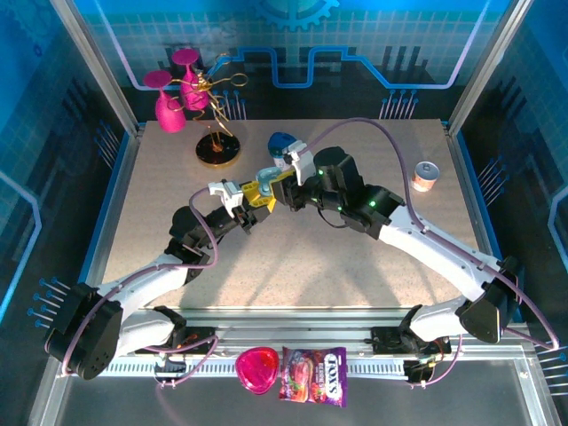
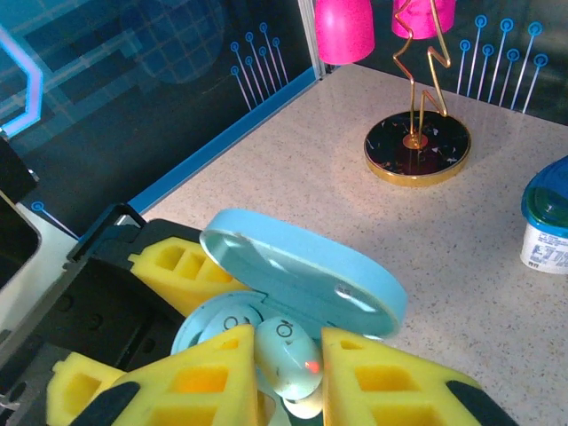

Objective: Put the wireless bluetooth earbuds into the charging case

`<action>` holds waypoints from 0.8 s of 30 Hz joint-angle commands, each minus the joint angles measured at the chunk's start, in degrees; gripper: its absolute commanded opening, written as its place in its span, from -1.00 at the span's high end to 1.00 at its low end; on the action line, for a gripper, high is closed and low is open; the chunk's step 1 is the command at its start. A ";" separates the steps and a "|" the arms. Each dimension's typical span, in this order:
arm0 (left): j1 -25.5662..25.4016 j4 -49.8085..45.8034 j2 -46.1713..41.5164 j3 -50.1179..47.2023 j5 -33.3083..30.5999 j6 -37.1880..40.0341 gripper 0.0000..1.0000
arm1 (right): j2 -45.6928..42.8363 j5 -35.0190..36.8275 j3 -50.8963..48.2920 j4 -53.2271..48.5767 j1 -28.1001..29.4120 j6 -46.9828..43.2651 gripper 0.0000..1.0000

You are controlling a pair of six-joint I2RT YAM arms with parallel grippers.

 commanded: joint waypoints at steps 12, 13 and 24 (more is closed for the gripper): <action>-0.34 3.60 -0.98 1.56 0.00 -1.05 0.37 | -1.97 -1.20 -3.25 2.34 -1.21 2.03 0.36; -0.34 3.52 -0.93 1.52 0.01 -1.05 0.37 | -2.11 -1.33 -3.20 2.36 -1.25 2.20 0.33; -0.34 3.07 -0.38 1.53 0.88 0.34 0.37 | -7.91 -1.28 -3.76 2.69 -1.36 2.96 -0.12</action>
